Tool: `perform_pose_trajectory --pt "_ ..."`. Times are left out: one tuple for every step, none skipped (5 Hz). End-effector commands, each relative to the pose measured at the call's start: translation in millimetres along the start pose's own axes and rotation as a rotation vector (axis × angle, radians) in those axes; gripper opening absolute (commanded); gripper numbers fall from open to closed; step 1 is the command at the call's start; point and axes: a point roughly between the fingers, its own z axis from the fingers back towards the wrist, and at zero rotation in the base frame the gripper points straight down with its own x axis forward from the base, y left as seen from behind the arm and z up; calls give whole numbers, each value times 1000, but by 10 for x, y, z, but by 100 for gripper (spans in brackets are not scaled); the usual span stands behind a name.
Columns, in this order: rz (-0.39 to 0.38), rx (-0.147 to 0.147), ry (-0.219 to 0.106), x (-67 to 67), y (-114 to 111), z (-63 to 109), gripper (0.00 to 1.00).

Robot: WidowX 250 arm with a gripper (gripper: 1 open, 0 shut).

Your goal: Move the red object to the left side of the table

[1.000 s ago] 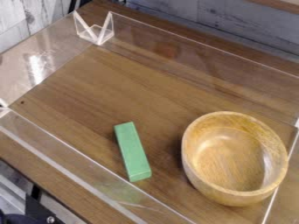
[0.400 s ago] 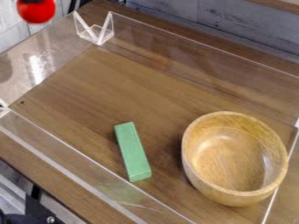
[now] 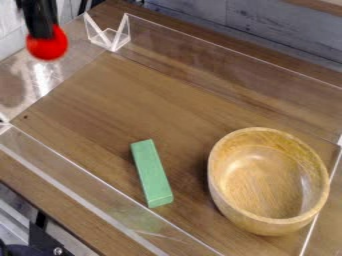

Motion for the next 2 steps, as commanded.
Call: perform_pose_trajectory --pt "51 -54 2 -155 -8 21 0" --pt "121 -48 18 -289 -36 -93 0"
